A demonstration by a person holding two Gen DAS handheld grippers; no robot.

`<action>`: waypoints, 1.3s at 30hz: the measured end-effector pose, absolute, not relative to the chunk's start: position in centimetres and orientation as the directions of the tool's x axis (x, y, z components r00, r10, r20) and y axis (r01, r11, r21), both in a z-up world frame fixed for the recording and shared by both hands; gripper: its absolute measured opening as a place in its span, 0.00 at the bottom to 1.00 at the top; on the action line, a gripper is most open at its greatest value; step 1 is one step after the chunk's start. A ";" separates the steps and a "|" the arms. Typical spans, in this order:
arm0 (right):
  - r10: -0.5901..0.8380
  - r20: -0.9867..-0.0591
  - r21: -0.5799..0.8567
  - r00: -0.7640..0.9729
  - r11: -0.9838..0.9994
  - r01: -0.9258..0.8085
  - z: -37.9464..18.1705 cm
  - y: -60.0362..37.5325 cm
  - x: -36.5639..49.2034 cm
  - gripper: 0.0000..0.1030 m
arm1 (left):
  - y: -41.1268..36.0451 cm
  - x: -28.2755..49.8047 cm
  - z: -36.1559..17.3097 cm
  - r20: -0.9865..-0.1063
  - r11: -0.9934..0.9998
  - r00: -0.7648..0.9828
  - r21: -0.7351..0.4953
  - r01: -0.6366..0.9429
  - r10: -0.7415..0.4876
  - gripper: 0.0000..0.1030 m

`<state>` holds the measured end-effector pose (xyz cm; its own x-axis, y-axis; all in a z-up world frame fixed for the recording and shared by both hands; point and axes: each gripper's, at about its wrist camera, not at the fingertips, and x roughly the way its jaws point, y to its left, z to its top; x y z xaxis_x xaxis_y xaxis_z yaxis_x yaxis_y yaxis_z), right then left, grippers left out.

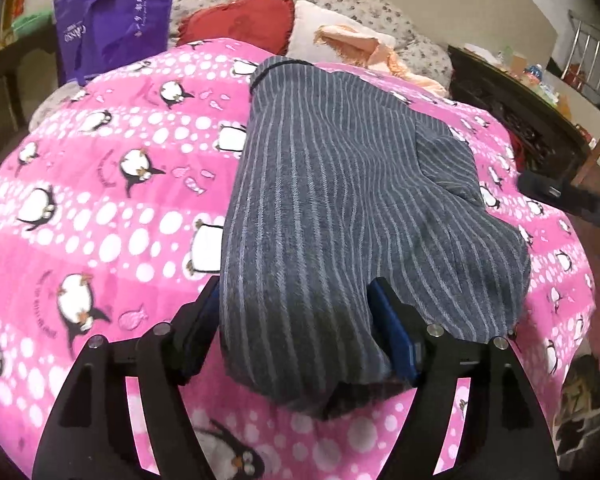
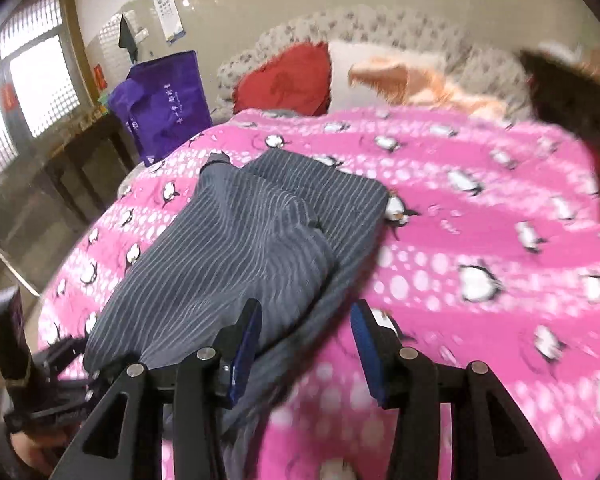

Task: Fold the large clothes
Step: 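Press the folded jacket flat with both grippers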

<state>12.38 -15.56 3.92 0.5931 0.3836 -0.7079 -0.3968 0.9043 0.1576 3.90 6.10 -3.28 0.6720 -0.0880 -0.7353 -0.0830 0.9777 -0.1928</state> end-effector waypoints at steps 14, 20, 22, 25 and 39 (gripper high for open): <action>0.434 -0.577 0.072 0.692 0.871 -0.487 6.7 -8.9 5.3 0.27 | 8.8 0.8 2.2 -0.680 0.965 0.730 -0.137 -0.222 0.071 0.71; 0.535 -0.615 0.157 0.579 0.803 -0.575 4.9 -7.5 5.7 0.17 | 9.2 2.8 2.0 -0.691 0.961 0.721 -0.161 -0.226 0.053 0.40; 0.481 -0.679 0.140 0.554 0.826 -0.546 3.0 -7.5 6.7 0.16 | 7.7 3.6 1.7 -0.693 0.972 0.721 -0.160 -0.173 0.015 0.40; 0.452 -0.754 0.169 0.477 0.834 -0.525 -0.6 -8.7 7.6 0.12 | 6.1 4.8 -1.3 -0.752 0.981 0.659 -0.139 -0.134 -0.017 0.40; 0.499 -0.678 0.243 0.539 0.845 -0.476 0.6 -11.2 5.1 0.30 | 5.4 3.1 -2.0 -0.750 0.976 0.658 -0.183 -0.120 -0.060 0.76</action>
